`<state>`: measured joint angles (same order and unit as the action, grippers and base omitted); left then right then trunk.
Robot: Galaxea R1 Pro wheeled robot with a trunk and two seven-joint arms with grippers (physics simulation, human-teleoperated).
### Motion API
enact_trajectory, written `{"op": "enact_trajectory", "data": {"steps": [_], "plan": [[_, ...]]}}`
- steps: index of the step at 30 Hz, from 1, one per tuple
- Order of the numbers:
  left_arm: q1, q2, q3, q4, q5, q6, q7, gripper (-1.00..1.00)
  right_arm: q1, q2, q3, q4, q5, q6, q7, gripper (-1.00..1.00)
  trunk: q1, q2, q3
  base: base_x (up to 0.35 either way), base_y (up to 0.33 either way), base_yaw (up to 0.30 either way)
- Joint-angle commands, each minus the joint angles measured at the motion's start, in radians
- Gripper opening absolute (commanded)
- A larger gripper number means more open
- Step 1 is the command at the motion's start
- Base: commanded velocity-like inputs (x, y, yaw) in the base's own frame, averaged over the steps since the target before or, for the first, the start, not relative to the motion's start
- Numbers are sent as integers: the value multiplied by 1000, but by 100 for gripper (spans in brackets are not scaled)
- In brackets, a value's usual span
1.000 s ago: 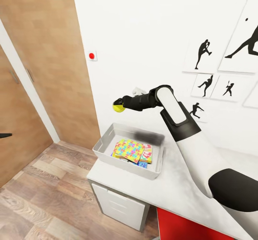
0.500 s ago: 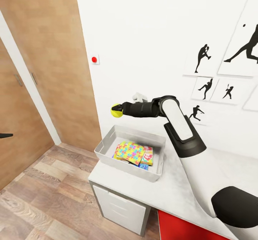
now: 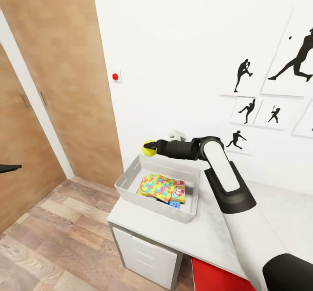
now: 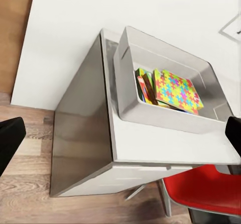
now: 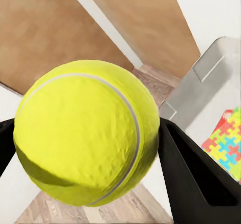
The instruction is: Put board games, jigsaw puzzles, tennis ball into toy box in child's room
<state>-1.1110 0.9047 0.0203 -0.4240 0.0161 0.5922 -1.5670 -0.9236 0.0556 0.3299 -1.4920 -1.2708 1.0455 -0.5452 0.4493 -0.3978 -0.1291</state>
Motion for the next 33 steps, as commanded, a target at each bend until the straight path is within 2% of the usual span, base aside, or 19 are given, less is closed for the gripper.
{"op": "enact_trajectory", "data": {"steps": [1, 5, 9, 17, 25, 33], "plan": [[-1, -5, 0, 12, 0, 11, -4, 100, 2, 2, -2, 2, 29, 2, -25, -100, 1, -2, -1, 63, 96, 0], [-1, -17, 0, 24, 0, 11, -4, 100, 3, 6, -4, 12, 101, 2, -42, -100, 1, -2, 6, 99, 155, 18], [-1, -21, 0, 33, 0, 11, -4, 100, 3, 13, -4, 18, 120, 2, -46, -100, 1, -2, 8, 46, 70, 23], [-1, -20, 0, 39, 1, 11, -4, 100, 4, 8, -3, 23, 126, 2, -48, -100, 1, -2, 8, 108, 203, 3], [-1, -20, 0, 39, 2, 11, -4, 100, 4, 4, -4, 74, 127, 2, -48, -100, 1, -2, 9, 137, 256, -6], [-1, -20, 0, 39, 2, 11, -4, 100, 5, 2, -10, 110, 127, 2, -48, -100, 1, -2, 15, 71, 266, -168]]}}
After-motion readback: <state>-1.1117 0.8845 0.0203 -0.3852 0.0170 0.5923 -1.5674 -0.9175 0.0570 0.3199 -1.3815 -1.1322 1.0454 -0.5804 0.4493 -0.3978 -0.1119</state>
